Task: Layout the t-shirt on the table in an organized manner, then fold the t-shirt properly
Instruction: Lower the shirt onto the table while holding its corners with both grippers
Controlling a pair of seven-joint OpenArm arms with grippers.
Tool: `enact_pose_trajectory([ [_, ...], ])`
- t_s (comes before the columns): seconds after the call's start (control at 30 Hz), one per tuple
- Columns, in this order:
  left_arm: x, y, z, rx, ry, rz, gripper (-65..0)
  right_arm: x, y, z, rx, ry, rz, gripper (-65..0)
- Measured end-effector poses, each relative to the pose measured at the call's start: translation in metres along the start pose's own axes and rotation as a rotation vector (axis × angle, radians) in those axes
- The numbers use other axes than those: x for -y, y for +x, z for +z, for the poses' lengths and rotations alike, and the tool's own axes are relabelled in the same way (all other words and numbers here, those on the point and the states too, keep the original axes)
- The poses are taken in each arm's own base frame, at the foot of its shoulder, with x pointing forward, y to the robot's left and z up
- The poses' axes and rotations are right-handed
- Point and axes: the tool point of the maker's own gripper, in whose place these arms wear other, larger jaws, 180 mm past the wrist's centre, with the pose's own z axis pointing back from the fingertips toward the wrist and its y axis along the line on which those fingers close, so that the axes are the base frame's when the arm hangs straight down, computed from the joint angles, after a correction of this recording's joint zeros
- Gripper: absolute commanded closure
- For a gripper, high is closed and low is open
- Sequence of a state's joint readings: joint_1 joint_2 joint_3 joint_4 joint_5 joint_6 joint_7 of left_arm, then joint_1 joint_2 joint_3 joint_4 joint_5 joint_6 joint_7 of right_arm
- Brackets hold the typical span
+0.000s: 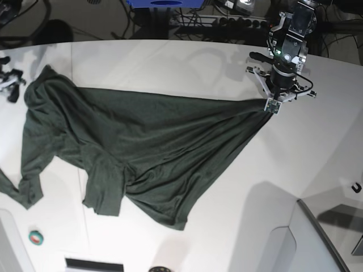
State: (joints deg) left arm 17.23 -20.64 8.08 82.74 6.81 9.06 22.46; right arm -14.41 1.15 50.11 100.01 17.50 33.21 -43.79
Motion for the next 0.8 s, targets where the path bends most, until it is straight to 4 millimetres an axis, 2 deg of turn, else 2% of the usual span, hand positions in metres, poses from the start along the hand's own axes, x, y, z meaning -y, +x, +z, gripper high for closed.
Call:
enact_pose_trajectory([
  [0.1, 0.0, 0.001, 0.0, 0.002, 0.0, 0.0, 0.0, -0.001, 0.01, 0.002, 0.021, 0.0, 0.022, -38.1],
  [0.17, -0.001, 0.001, 0.0, 0.002, 0.002, -0.001, 0.0, -0.013, 0.012, -0.007, -0.011, 0.034, 0.082, -38.1],
  [0.3, 0.0, 0.001, 0.0, 0.004, 0.002, 0.0, 0.0, -0.067, 0.029, -0.048, -0.036, 0.215, 0.196, -38.0],
  [0.4, 0.0, 0.001, 0.0, 0.004, 0.001, 0.002, 0.0, -0.096, 0.04, -0.083, -0.082, 0.304, 0.206, -37.8],
  [0.6, 0.005, -0.008, 0.004, -0.013, -0.01, -0.003, 0.0, -0.113, 0.054, -0.132, -0.173, 0.37, 0.165, -37.8],
  [0.67, 0.006, -0.012, 0.005, -0.02, -0.012, -0.002, 0.0, -0.122, 0.049, -0.141, -0.194, 0.394, 0.154, -37.8],
  [0.8, 0.006, -0.015, 0.006, -0.025, -0.015, -0.004, 0.0, -0.135, 0.019, -0.145, -0.27, 0.421, 0.18, -37.7],
])
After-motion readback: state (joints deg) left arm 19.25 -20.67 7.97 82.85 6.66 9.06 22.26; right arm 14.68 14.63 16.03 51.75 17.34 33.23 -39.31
